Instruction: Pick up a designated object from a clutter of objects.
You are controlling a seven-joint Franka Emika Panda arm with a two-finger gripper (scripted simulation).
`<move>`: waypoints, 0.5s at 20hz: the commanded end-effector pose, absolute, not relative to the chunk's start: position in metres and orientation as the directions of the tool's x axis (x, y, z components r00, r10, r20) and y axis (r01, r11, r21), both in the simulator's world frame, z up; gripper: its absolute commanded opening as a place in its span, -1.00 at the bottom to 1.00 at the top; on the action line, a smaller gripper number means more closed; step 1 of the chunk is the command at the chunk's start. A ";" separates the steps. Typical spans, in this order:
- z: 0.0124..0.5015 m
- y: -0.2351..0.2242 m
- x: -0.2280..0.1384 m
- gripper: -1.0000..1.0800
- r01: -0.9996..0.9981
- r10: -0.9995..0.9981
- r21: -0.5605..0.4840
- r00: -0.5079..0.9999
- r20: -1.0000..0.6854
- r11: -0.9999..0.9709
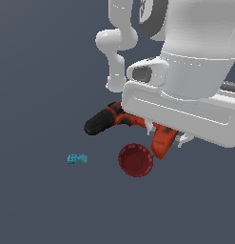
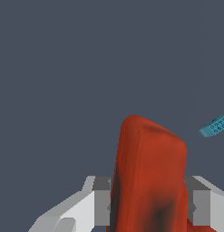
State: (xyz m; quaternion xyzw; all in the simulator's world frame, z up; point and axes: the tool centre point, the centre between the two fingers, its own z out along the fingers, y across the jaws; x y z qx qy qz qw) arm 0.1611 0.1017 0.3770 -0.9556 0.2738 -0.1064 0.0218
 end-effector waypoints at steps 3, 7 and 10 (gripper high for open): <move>0.394 0.109 0.166 -1.00 -0.518 -0.528 -0.104 0.826 0.196 -0.849; 0.399 0.111 0.168 -1.00 -0.518 -0.528 -0.104 0.826 0.196 -0.849; 0.400 0.112 0.169 -1.00 -0.517 -0.528 -0.105 0.827 0.196 -0.849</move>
